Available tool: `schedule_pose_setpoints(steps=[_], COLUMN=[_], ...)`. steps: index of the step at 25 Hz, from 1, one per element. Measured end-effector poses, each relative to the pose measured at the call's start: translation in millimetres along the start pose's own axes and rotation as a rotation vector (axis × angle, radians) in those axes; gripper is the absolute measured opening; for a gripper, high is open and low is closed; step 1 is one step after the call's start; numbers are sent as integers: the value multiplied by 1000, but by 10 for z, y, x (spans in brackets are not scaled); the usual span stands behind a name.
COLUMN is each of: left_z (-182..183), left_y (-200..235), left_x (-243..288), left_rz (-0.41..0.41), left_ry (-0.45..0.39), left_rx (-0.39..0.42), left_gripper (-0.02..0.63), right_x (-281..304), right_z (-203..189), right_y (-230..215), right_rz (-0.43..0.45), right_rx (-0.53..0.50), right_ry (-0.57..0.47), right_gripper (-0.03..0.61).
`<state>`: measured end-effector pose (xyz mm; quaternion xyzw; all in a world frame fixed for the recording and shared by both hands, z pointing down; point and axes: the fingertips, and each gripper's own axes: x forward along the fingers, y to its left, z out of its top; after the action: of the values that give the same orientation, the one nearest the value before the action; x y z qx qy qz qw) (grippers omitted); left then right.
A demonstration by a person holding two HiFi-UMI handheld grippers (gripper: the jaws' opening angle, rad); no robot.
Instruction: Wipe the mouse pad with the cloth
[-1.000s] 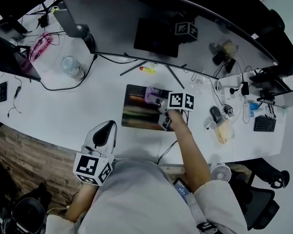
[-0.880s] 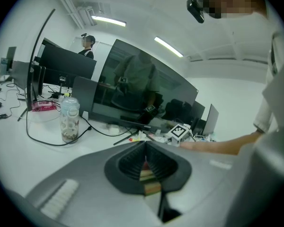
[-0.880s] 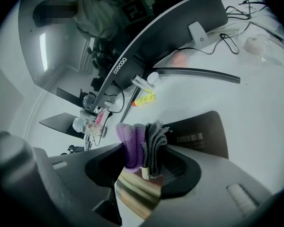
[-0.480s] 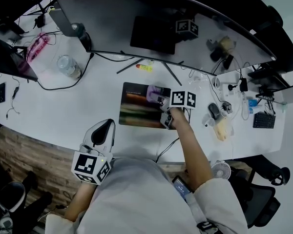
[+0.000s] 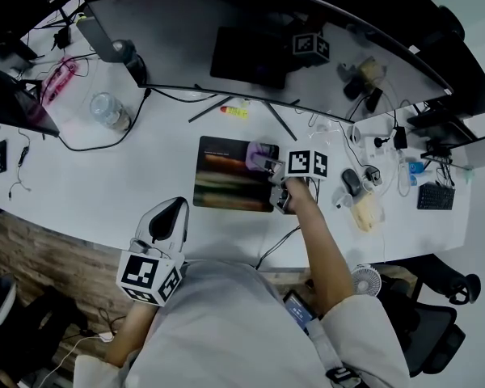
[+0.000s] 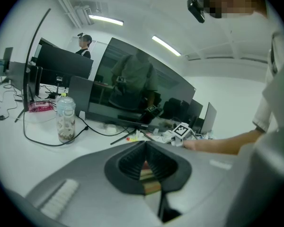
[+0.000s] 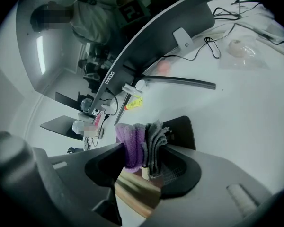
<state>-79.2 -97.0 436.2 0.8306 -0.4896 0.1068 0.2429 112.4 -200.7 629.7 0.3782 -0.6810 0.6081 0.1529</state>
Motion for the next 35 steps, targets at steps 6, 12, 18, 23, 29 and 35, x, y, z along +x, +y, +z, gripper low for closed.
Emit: schedule_pose_setpoints(steps=[6, 12, 18, 23, 29, 35], left_z=[16, -20, 0, 7, 16, 27], left_y=[-26, -52, -103, -82, -87, -88], left_x=[-6, 5, 4, -20, -39, -80], left_rz=[-4, -11, -22, -16, -25, -36], left_ry=[2, 2, 0, -9, -14, -23], left_rx=[2, 8, 7, 13, 17, 22], left_gripper=[0, 0, 0, 0, 0, 0], right_x=[-92, -163, -280, -315, -411, -513], right_z=[-16, 0, -6, 2, -34, -49], right_y=[-79, -166, -250, -292, -379, -442], right_rz=[-12, -21, -34, -42, -62, -100], right_rx=[15, 19, 33, 40, 55, 61], right_ry=[2, -4, -11, -23, -33, -51], right_gripper=[213, 213, 215, 215, 215, 213])
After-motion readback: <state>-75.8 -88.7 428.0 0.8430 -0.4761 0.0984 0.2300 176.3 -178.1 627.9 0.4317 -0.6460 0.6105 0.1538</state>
